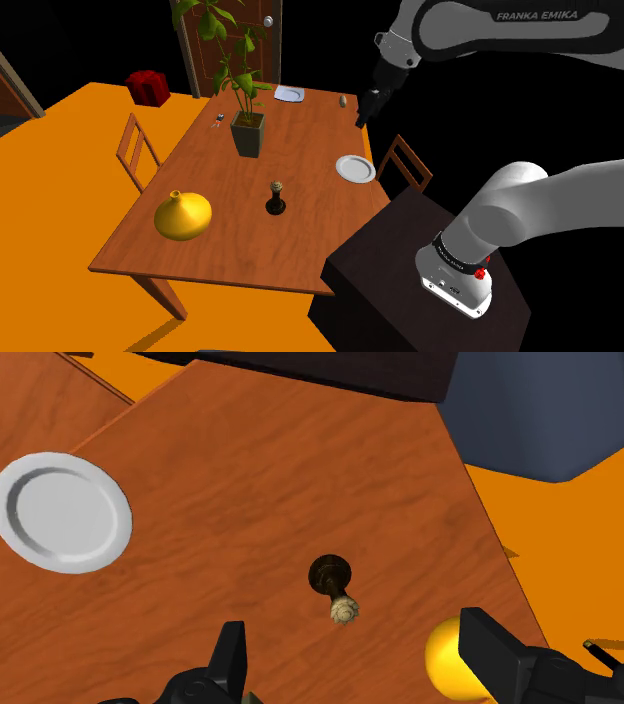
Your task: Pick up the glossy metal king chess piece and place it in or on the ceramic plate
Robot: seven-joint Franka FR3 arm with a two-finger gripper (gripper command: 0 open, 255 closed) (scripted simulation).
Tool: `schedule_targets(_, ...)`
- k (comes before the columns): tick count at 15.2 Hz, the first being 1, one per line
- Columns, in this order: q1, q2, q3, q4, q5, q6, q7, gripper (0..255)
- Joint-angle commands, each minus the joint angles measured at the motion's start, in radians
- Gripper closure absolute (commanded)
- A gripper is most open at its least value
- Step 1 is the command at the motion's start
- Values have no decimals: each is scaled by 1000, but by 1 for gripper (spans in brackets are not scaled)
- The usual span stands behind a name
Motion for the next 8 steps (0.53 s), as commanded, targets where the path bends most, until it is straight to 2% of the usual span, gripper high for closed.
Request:
schedule_targets(1,7,48,8,-20,14,76,-5,0)
schedule_targets(8,38,272,33,-60,68,358,-35,0)
